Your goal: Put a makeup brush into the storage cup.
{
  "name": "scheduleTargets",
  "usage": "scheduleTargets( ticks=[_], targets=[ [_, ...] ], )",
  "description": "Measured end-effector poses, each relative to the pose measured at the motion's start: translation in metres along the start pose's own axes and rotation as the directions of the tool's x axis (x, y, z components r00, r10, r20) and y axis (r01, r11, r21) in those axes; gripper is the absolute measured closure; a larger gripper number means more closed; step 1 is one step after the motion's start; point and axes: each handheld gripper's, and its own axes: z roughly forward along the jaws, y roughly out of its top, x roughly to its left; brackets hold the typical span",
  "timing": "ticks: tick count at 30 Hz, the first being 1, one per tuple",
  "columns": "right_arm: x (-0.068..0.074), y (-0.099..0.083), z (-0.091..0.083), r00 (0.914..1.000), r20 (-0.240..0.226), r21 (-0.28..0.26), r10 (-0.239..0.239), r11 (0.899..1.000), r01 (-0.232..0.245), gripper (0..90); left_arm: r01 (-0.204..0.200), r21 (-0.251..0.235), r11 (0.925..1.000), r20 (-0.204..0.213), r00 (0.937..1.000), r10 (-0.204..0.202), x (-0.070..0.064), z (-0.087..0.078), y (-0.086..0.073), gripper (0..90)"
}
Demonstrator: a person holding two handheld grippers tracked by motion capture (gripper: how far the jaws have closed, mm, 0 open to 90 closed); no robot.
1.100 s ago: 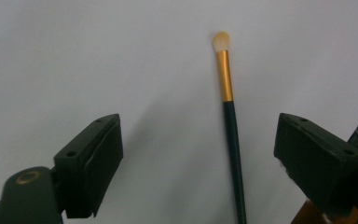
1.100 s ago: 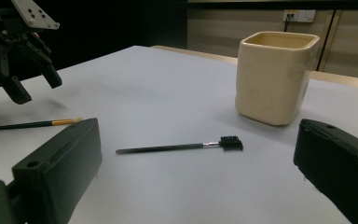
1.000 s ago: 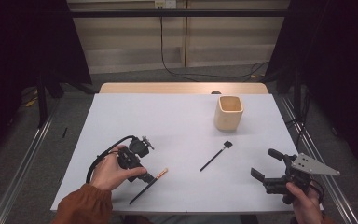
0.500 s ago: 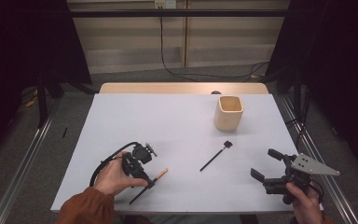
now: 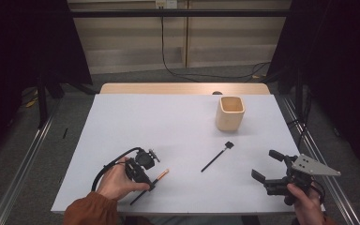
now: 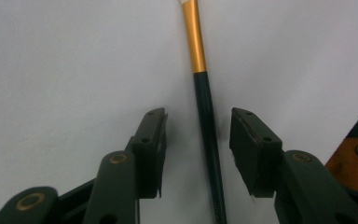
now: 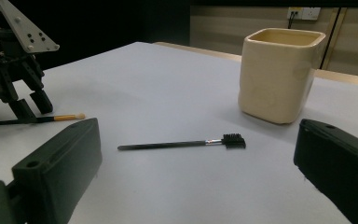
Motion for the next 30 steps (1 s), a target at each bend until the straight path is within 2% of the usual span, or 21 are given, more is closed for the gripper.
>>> scheduleTargets(
  ticks=[4,8,15,21,27,30],
  targets=[
    [0.000,0.000,0.000,1.0000,-0.002,-0.001,-0.003,1.000,0.003,0.2,-0.008,0.026,0.9996,-0.059,0.9982,0.009,-0.006,0.003,0.003,64.6],
    [0.001,0.000,0.000,1.0000,-0.003,0.000,-0.005,1.000,0.005,0.2,0.009,0.031,0.9995,-0.067,0.9977,-0.007,-0.005,0.003,0.004,66.2],
    [0.000,0.000,0.000,1.0000,-0.004,0.001,-0.004,1.000,0.004,0.2,0.060,0.053,0.9968,-0.075,0.9956,-0.056,0.001,0.003,0.008,80.8],
    [0.000,0.000,0.000,1.0000,-0.002,0.000,-0.005,1.000,0.005,0.2,0.086,0.050,0.9950,-0.068,0.9943,-0.083,0.002,0.003,0.008,83.3],
    [0.000,0.000,0.000,1.0000,-0.002,0.001,-0.004,1.000,0.004,0.2,0.107,0.023,0.9940,-0.031,0.9939,-0.106,0.007,0.000,0.004,83.4],
    [0.000,0.000,0.000,1.0000,-0.003,0.001,-0.003,1.000,0.003,0.2,0.101,0.016,0.9948,-0.021,0.9947,-0.101,0.009,0.000,0.003,83.4]
  ],
)
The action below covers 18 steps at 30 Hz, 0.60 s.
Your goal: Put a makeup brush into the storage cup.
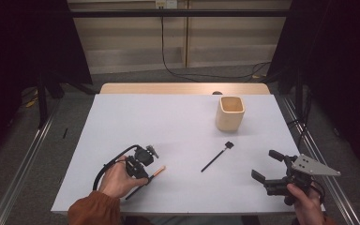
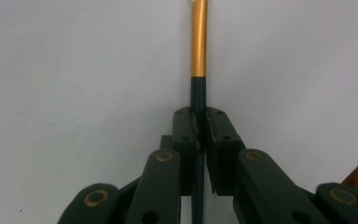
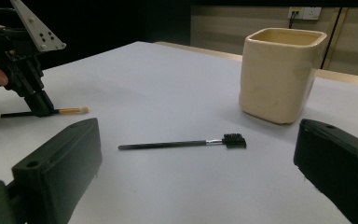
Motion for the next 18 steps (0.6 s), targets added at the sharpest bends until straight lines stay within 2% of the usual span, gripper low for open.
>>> scheduleTargets(
  ticks=[3,6,11,13,14,18],
  targets=[
    [0.000,0.000,0.000,1.0000,0.000,0.000,0.002,1.000,-0.002,0.1,0.001,-0.005,1.0000,0.012,0.9999,-0.001,0.002,-0.001,-0.001,83.4],
    [0.000,0.000,0.000,1.0000,0.002,0.002,0.001,1.000,-0.001,0.2,0.019,-0.021,0.9996,0.026,0.9995,-0.018,0.004,-0.002,-0.003,83.4],
    [0.000,0.000,0.000,1.0000,0.002,0.005,0.000,1.000,0.000,0.2,0.040,-0.081,0.9959,0.051,0.9980,-0.036,0.005,-0.008,-0.005,83.3],
    [0.000,0.000,0.000,1.0000,0.001,0.005,0.001,1.000,-0.001,0.2,0.040,-0.116,0.9925,0.061,0.9976,-0.033,0.006,-0.012,-0.006,83.4],
    [0.000,0.000,0.000,1.0000,0.002,0.006,0.001,1.000,-0.001,0.2,0.032,-0.116,0.9927,0.066,0.9975,-0.024,0.006,-0.013,-0.007,83.3],
    [0.000,0.000,0.000,1.0000,0.001,0.005,0.002,1.000,-0.002,0.2,0.038,-0.163,0.9859,0.077,0.9967,-0.026,0.007,-0.018,-0.009,83.4]
  ],
)
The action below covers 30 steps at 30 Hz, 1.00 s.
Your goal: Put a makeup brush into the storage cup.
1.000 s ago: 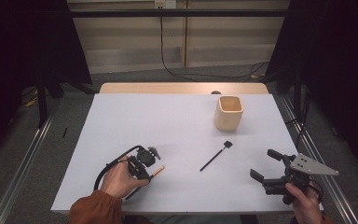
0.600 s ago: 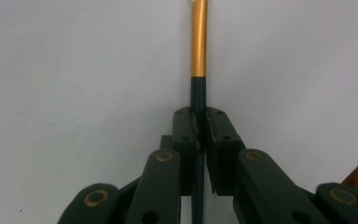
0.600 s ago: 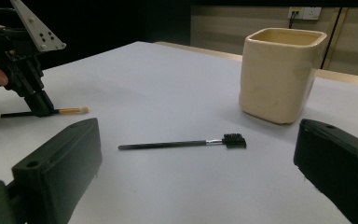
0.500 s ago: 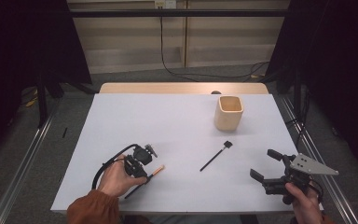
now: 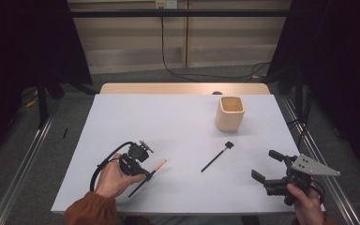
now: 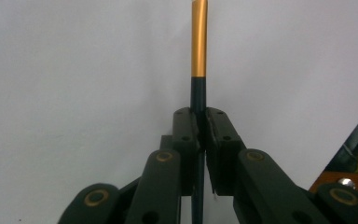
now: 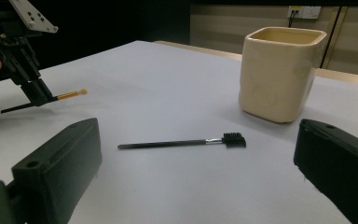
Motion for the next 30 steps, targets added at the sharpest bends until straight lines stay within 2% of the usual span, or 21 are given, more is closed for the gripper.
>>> scheduleTargets(
  ticks=[4,5,7,11,12,14,15,18,20,22,25,28,30],
  targets=[
    [0.000,0.000,0.000,1.0000,-0.001,-0.001,-0.001,1.000,0.001,0.1,0.005,-0.054,0.9985,0.016,0.9999,-0.004,0.000,-0.004,-0.001,83.3],
    [0.000,0.000,0.000,1.0000,-0.002,-0.002,0.000,1.000,0.000,0.1,0.007,-0.086,0.9963,0.015,0.9999,-0.006,0.000,-0.006,-0.001,83.3],
    [0.000,0.000,0.000,1.0000,0.000,0.000,-0.001,1.000,0.001,0.2,-0.001,-0.110,0.9940,0.015,0.9999,0.003,-0.001,-0.008,-0.001,83.3],
    [0.000,0.000,0.001,1.0000,-0.002,0.001,-0.003,1.000,0.003,0.1,-0.008,-0.173,0.9849,0.019,0.9998,0.011,-0.002,-0.012,-0.002,83.3],
    [0.000,0.000,0.001,1.0000,0.000,0.001,-0.003,1.000,0.003,0.1,-0.016,-0.190,0.9817,0.025,0.9995,0.021,-0.001,-0.013,-0.002,83.3],
    [0.000,0.000,0.001,1.0000,0.000,0.001,0.001,1.000,-0.001,0.1,0.000,-0.228,0.9738,0.045,0.9990,0.010,0.000,-0.013,-0.003,83.3],
    [0.000,0.000,0.001,1.0000,0.000,0.001,0.001,1.000,-0.001,0.1,-0.007,-0.237,0.9715,0.051,0.9985,0.020,0.000,-0.013,-0.004,83.3],
    [0.000,0.000,0.001,1.0000,-0.001,0.001,-0.003,1.000,0.003,0.1,-0.005,-0.279,0.9603,0.054,0.9983,0.021,0.000,-0.012,-0.005,83.2],
    [0.000,0.000,0.002,1.0000,-0.003,0.003,-0.003,1.000,0.003,0.1,-0.010,-0.316,0.9489,0.050,0.9983,0.028,0.000,-0.013,-0.006,83.3],
    [0.001,0.000,0.003,1.0000,-0.006,0.006,-0.003,1.000,0.003,0.1,-0.008,-0.369,0.9296,0.048,0.9985,0.028,-0.001,-0.016,-0.007,83.3],
    [0.001,0.000,0.003,0.9999,-0.010,0.003,-0.003,1.000,0.003,0.1,-0.010,-0.418,0.9082,0.046,0.9985,0.032,-0.001,-0.020,-0.009,83.3],
    [0.000,0.000,0.003,1.0000,-0.009,0.004,-0.002,1.000,0.002,0.2,-0.012,-0.447,0.8946,0.048,0.9982,0.037,-0.002,-0.020,-0.011,83.3],
    [0.001,0.000,0.003,0.9999,-0.012,0.003,-0.003,1.000,0.003,0.2,-0.020,-0.470,0.8824,0.041,0.9982,0.045,-0.002,-0.020,-0.012,83.3]
  ],
)
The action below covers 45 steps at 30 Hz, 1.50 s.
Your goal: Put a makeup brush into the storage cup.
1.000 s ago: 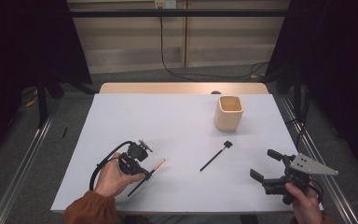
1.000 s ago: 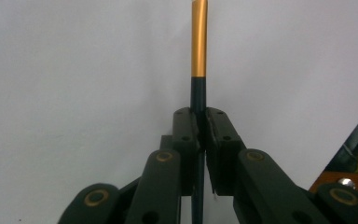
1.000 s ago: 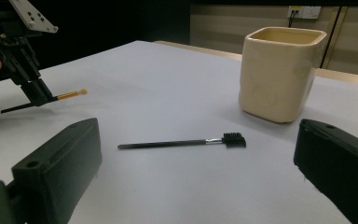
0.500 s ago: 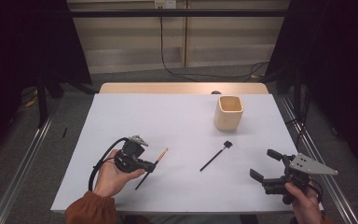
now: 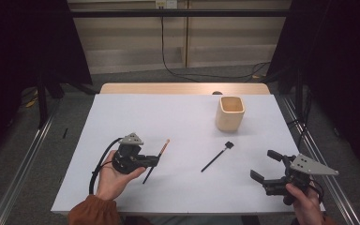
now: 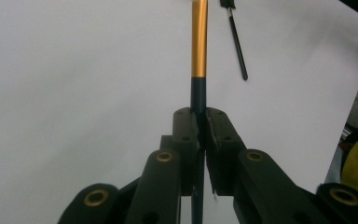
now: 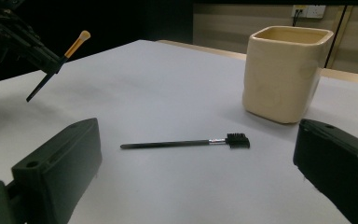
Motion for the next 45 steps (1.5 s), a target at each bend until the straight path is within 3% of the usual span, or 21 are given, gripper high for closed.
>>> scheduleTargets(
  ticks=[4,10,15,19,22,26,28,30,31,33,35,39,41,43,45],
  targets=[
    [0.000,0.000,0.000,1.0000,-0.001,0.000,-0.002,1.000,0.002,0.2,-0.037,-0.045,0.9983,-0.006,0.9993,0.037,-0.003,-0.001,-0.001,83.3],
    [0.000,0.000,0.000,1.0000,0.001,-0.003,0.002,1.000,-0.002,0.2,-0.069,-0.144,0.9872,-0.003,0.9976,0.069,-0.006,-0.006,-0.002,83.3],
    [0.000,0.000,-0.001,1.0000,0.003,-0.008,0.002,1.000,-0.002,0.2,-0.068,-0.208,0.9759,0.005,0.9975,0.070,-0.006,-0.008,-0.004,83.3],
    [0.000,0.000,-0.001,1.0000,0.001,-0.009,0.000,1.000,0.000,0.2,-0.059,-0.271,0.9608,0.023,0.9974,0.067,-0.006,-0.009,-0.006,83.3],
    [0.000,0.000,-0.001,1.0000,0.000,-0.010,0.001,1.000,-0.001,0.2,-0.032,-0.304,0.9521,0.045,0.9978,0.048,-0.004,-0.012,-0.006,83.3],
    [0.000,0.000,-0.001,1.0000,-0.002,-0.019,0.010,1.000,-0.010,0.2,-0.039,-0.327,0.9442,0.036,0.9979,0.053,-0.004,-0.014,-0.007,83.3],
    [0.001,0.000,0.000,0.9999,-0.005,-0.022,0.010,1.000,-0.010,0.2,-0.049,-0.348,0.9360,0.018,0.9981,0.059,-0.005,-0.015,-0.008,83.3],
    [0.001,0.000,0.000,0.9999,-0.005,-0.024,0.010,1.000,-0.010,0.2,-0.050,-0.390,0.9194,-0.015,0.9987,0.048,-0.006,-0.015,-0.010,83.3],
    [0.001,0.000,-0.001,0.9999,-0.007,-0.024,0.011,1.000,-0.011,0.2,-0.053,-0.399,0.9156,-0.019,0.9986,0.049,-0.006,-0.015,-0.011,83.3],
    [0.001,0.000,-0.001,0.9999,-0.007,-0.024,0.010,1.000,-0.011,0.2,-0.064,-0.429,0.9012,-0.047,0.9977,0.049,-0.006,-0.016,-0.012,83.3],
    [0.001,0.000,0.000,0.9999,0.000,-0.030,0.010,1.000,-0.010,0.2,-0.059,-0.448,0.8922,-0.045,0.9980,0.044,-0.006,-0.015,-0.012,83.3],
    [0.003,0.001,0.000,1.0000,-0.003,-0.037,0.002,0.999,-0.003,0.3,-0.062,-0.453,0.8895,-0.038,0.9980,0.050,-0.006,-0.016,-0.013,83.3],
    [0.003,0.002,0.000,1.0000,-0.006,-0.043,0.004,0.999,-0.005,0.3,-0.073,-0.455,0.8874,-0.055,0.9970,0.053,-0.008,-0.016,-0.013,83.3],
    [0.003,0.003,-0.001,1.0000,-0.009,-0.049,0.000,0.999,-0.001,0.3,-0.071,-0.446,0.8921,-0.044,0.9974,0.057,-0.009,-0.016,-0.012,83.3],
    [0.003,0.006,-0.001,1.0000,-0.010,-0.061,0.001,0.998,-0.001,0.4,-0.071,-0.453,0.8886,-0.039,0.9974,0.060,-0.010,-0.016,-0.010,83.3]
  ],
)
